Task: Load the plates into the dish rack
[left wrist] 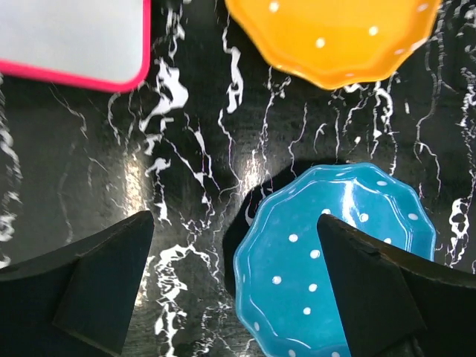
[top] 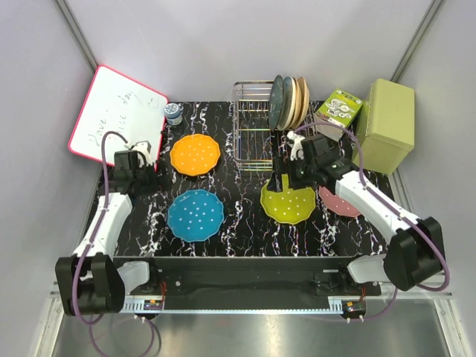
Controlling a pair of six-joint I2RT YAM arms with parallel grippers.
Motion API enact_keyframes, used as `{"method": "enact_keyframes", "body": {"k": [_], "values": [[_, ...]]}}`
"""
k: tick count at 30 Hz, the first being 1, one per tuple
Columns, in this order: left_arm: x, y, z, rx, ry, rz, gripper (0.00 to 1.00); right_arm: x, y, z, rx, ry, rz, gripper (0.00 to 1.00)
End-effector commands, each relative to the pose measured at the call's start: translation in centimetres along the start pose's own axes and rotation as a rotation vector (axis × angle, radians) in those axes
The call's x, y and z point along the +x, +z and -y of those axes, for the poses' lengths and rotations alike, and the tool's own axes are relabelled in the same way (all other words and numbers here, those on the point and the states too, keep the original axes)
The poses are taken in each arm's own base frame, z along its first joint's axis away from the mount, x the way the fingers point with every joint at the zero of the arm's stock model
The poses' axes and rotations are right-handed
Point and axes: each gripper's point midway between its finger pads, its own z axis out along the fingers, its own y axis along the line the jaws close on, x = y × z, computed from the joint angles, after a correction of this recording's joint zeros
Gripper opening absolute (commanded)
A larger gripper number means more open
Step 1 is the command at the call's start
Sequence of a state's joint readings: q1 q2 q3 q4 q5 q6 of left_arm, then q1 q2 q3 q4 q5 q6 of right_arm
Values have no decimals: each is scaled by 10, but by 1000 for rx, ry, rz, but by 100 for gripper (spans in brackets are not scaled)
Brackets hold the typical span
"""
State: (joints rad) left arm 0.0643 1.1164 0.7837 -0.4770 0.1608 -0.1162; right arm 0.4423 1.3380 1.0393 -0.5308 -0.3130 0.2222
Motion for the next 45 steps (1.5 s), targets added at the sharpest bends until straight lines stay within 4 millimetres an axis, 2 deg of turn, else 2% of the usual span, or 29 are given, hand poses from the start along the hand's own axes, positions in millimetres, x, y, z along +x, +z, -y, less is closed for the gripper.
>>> {"method": "enact_keyframes", "body": {"k": [1, 3, 5, 6, 7, 8, 10, 11, 12, 15, 18, 19, 22, 25, 26, 31, 36, 39, 45], "values": [[14, 14, -8, -13, -143, -46, 99, 1, 17, -29, -178, -13, -5, 100], [21, 20, -11, -3, -171, -77, 99, 4, 20, -41, -273, -45, -18, 100], [30, 22, -11, 9, -182, -100, 99, 11, 26, -41, -304, -85, -40, 100], [27, 22, -13, -4, -181, -74, 99, 6, 33, -40, -308, -65, -11, 99], [37, 25, -15, -9, -191, -83, 98, 13, 40, -38, -316, -44, -27, 100], [37, 26, -16, -10, -201, -78, 96, 8, 46, -42, -353, -44, -2, 100], [44, 28, -19, -8, -254, -98, 88, 23, 61, -40, -380, 13, -31, 100], [51, 30, -22, -10, -277, -110, 86, 16, 64, -47, -429, -7, 10, 100], [54, 32, -19, 3, -290, -116, 85, 27, 71, -47, -435, 21, -18, 100], [64, 39, -18, 13, -313, -128, 82, 39, 82, -50, -448, 29, -47, 100], [74, 50, -20, 14, -323, -187, 82, 46, 87, -58, -474, 26, -66, 100], [77, 51, -19, 18, -323, -202, 82, 50, 87, -67, -490, 11, -74, 100], [87, 54, -8, 88, -325, -251, 78, 54, 89, -81, -510, -7, -84, 100], [92, 54, -6, 103, -319, -261, 72, 57, 94, -83, -498, 12, -95, 100], [94, 54, -5, 109, -323, -267, 65, 60, 98, -82, -494, 25, -110, 100], [91, 45, -1, 118, -314, -276, 65, 56, 103, -90, -502, 23, -109, 99], [103, 45, -1, 114, -341, -362, 62, 69, 116, -96, -492, 37, -154, 100], [114, 48, 3, 130, -366, -433, 53, 80, 126, -98, -456, 52, -179, 100], [123, 47, 16, 146, -323, -476, 30, 89, 142, -82, -315, 153, -157, 100]]}}
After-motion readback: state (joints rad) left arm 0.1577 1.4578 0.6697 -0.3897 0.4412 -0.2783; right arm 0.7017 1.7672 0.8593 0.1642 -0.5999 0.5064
